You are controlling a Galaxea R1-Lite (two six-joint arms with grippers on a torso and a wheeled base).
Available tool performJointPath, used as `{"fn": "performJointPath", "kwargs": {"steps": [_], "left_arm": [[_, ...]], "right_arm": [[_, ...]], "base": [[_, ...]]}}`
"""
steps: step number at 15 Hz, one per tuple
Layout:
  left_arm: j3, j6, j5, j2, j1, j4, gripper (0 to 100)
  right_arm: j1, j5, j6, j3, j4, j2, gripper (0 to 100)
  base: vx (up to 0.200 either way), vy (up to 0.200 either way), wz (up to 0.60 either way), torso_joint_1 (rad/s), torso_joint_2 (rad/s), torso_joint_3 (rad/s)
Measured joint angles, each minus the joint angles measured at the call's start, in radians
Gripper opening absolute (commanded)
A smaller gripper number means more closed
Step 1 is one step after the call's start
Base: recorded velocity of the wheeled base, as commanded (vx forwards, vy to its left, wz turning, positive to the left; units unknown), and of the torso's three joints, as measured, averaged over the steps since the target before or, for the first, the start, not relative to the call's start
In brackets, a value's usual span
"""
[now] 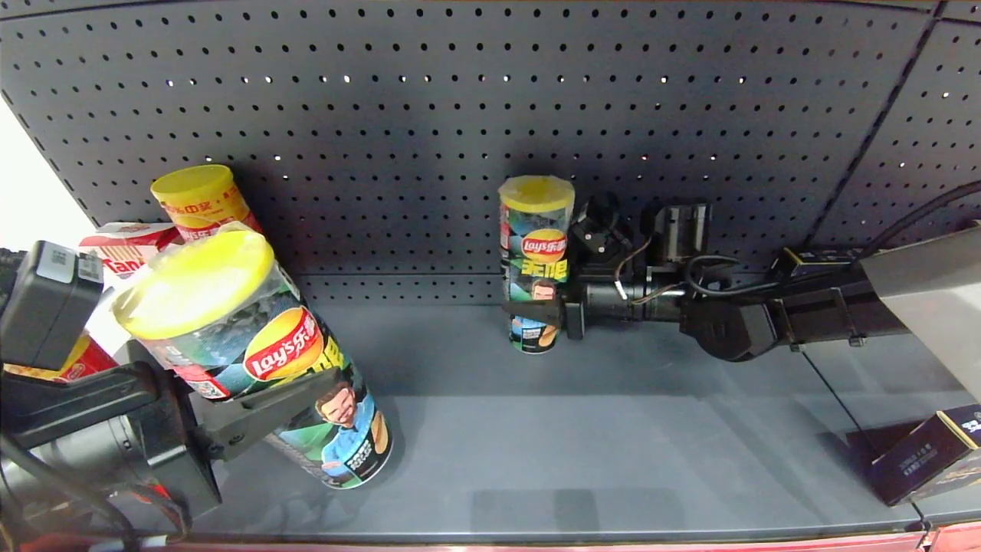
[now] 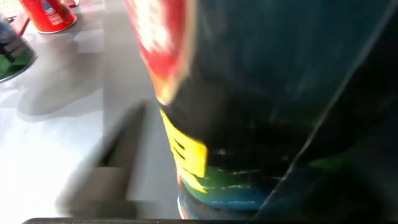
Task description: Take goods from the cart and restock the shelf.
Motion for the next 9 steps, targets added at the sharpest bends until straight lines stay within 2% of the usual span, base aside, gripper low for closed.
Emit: {"fn": "performJointPath", "kwargs": {"steps": [6,9], "left_arm": [[0.003,0.000,0.006,-0.001,-0.001,0.000,0],[0.001,0.000,0.005,-0.001,-0.001,-0.001,0]], "right_arm": [[0.006,-0.008,0.015,0.013,0.005,-0.020,0],[0.019,-0.035,0.080,0.078,-0.010,-0.094,0]], "base": [[0.000,0.000,0.00,0.000,0.00,0.000],[0.000,0.000,0.00,0.000,0.00,0.000]]}}
